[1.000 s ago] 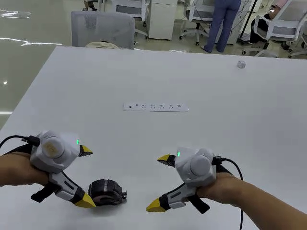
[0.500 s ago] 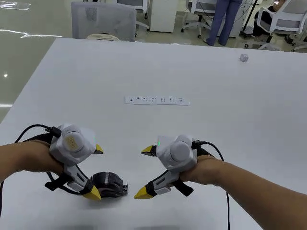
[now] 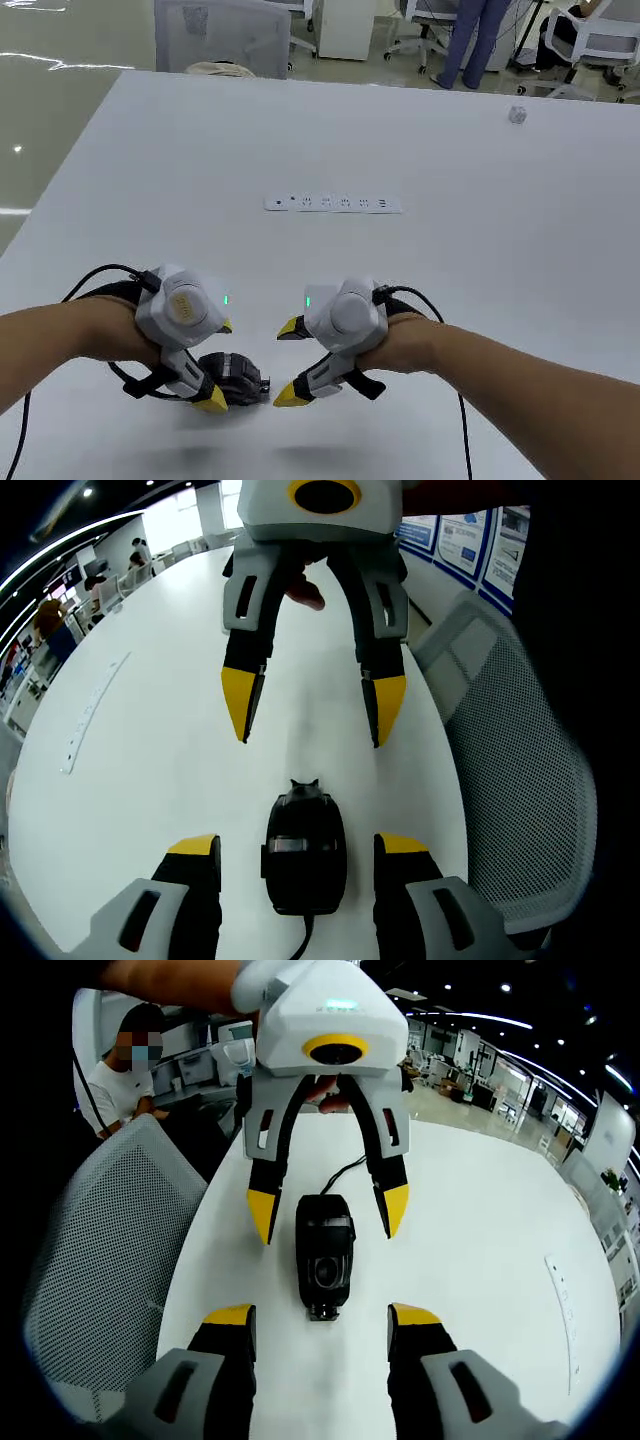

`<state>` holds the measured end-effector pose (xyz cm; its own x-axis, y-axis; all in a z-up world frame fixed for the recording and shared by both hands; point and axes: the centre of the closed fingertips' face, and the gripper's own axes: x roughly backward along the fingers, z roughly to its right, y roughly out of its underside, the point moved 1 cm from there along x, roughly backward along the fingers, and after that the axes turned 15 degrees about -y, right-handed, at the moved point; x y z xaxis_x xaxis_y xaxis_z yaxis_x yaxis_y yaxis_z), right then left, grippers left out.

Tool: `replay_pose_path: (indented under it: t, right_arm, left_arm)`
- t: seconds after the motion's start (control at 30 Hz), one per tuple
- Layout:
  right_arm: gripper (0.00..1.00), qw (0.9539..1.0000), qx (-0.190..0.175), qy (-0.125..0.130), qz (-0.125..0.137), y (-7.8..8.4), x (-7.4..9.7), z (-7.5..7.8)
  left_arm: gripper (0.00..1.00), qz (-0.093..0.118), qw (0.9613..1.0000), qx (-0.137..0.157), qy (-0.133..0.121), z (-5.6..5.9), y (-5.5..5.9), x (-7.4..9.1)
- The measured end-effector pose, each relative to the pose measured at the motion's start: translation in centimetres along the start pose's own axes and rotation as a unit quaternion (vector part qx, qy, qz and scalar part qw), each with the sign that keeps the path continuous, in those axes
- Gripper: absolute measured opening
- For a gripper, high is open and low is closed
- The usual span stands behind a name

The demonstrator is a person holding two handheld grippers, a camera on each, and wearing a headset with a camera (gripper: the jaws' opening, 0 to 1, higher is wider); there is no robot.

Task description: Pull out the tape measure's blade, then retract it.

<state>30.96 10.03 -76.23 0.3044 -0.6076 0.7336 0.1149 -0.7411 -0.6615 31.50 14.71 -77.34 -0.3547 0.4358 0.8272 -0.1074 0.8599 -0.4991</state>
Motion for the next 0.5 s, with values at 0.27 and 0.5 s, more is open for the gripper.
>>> replay_pose_path:
  t: [0.27, 0.5]
  right_arm:
    - [0.48, 0.9998, -0.013, -0.005, -0.017, 0.6, -1.9, 0.2]
    - [0.46, 0.9992, -0.007, -0.019, -0.034, 1.4, -2.8, 0.1]
  left_arm:
    - [0.48, -0.021, 0.9998, 0.007, 0.002, 0.4, 1.0, -1.0]
    - [0.35, -0.031, 0.9990, -0.030, -0.009, 1.0, 1.5, -1.6]
